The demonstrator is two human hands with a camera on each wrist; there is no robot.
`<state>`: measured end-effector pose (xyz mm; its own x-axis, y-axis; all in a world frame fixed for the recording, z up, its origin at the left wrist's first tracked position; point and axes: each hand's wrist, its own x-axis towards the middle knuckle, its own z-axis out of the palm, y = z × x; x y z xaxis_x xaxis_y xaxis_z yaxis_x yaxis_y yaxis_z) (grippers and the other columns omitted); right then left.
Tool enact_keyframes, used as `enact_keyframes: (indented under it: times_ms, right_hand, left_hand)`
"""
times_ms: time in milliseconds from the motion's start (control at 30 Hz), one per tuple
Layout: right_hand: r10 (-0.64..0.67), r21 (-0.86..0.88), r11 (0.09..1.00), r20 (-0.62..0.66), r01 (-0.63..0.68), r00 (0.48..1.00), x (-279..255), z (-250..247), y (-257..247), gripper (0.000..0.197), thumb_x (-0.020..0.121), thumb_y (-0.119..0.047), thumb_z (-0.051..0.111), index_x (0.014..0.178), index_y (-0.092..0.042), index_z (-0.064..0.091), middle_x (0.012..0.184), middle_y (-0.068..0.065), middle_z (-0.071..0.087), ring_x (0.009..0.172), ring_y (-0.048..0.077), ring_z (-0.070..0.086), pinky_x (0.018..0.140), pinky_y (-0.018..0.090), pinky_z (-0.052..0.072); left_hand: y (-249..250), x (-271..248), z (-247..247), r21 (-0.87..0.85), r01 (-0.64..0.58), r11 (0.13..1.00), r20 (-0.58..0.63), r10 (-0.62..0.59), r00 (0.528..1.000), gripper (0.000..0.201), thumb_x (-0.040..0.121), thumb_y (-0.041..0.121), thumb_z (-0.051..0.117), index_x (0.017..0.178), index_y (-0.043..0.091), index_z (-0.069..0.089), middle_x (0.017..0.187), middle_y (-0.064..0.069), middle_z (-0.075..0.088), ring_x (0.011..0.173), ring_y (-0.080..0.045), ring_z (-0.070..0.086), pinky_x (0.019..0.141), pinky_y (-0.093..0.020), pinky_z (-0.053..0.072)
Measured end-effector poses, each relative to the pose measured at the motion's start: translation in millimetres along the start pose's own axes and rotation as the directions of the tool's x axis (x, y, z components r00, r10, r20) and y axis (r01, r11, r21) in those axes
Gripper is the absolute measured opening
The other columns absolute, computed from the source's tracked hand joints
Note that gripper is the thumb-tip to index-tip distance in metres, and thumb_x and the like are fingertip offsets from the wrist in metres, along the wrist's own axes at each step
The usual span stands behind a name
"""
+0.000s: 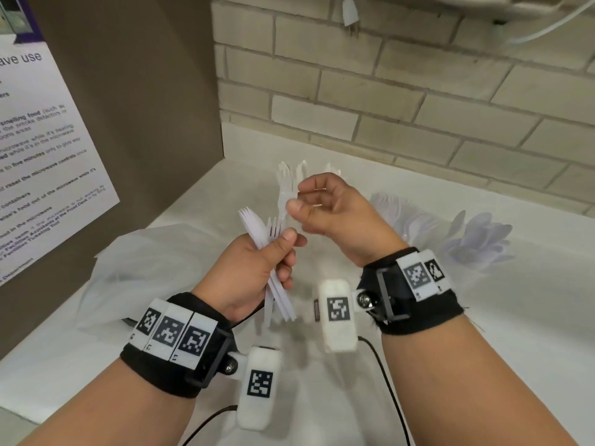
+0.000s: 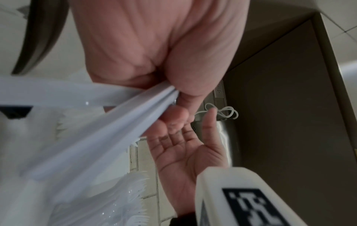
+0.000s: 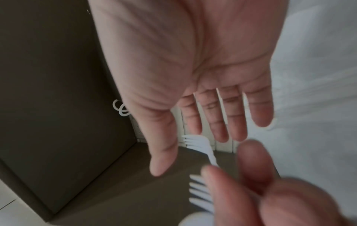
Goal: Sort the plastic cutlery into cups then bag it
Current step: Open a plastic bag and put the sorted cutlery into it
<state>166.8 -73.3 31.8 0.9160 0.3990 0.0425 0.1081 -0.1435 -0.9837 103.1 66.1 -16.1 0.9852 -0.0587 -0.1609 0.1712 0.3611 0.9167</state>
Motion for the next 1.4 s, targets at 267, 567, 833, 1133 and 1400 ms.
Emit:
enact_keyframes:
  times_ms: [267,567,833,1133,1400]
  right_hand:
    - [-0.035,-0.041,0.998,0.025,0.036,0.999,-13.0,14.2,13.7,0.014,0.082,-0.009,0.072,0.081,0.000,0.061,0.076,0.019,0.064,0.060,0.025,0.060,0.074,0.041,0.053]
    - [-0.167,-0.023,0.984,-0.488,0.179,0.857,-1.6,5.0,2.9,0.018,0.091,-0.019,0.059,0.078,-0.023,0.046,0.085,0.022,0.068,0.081,0.036,0.068,0.076,0.051,0.058]
    - [-0.137,0.061,0.979,-0.505,0.194,0.852,4.3,-0.9,-1.6,0.017,0.093,-0.008,0.054,0.089,-0.020,0.044,0.091,0.024,0.065,0.085,0.037,0.069,0.067,0.050,0.060]
    - [-0.322,-0.171,0.947,-0.554,0.273,0.768,-0.2,-38.4,-2.6,0.028,0.094,-0.008,0.049,0.088,-0.033,0.058,0.091,0.004,0.060,0.071,0.028,0.071,0.062,0.046,0.060]
    - [-0.658,-0.700,0.692,-0.508,0.180,0.555,-11.8,-111.1,22.4,0.031,0.095,-0.013,0.039,0.114,-0.016,0.064,0.109,0.007,0.067,0.100,0.021,0.064,0.092,0.030,0.050]
  left_hand:
    - [1.4,-1.4,4.4,0.075,0.004,0.997,-0.010,-0.003,1.000,0.018,0.094,0.018,0.056,0.081,0.006,0.061,0.065,-0.005,0.056,0.047,-0.012,0.048,0.052,-0.029,0.051]
    - [2.6,-2.6,2.6,0.081,-0.003,0.997,-0.062,0.009,0.998,0.030,0.096,0.032,0.050,0.101,0.010,0.069,0.072,-0.001,0.069,0.050,-0.014,0.056,0.057,-0.032,0.056]
    - [-1.5,0.7,2.4,0.100,-0.011,0.995,-0.118,0.022,0.993,0.024,0.097,0.025,0.051,0.095,0.006,0.066,0.063,0.000,0.062,0.042,-0.008,0.039,0.048,-0.025,0.041]
    - [-4.8,0.9,3.5,0.119,0.054,0.991,-0.119,-0.039,0.992,0.025,0.087,0.028,0.064,0.093,0.005,0.060,0.073,-0.004,0.053,0.044,-0.009,0.033,0.045,-0.024,0.037]
    - [-4.4,4.9,11.9,0.182,0.213,0.960,-0.065,-0.204,0.977,0.027,0.085,0.009,0.069,0.089,0.015,0.043,0.066,0.002,0.036,0.047,-0.011,0.032,0.046,-0.026,0.034]
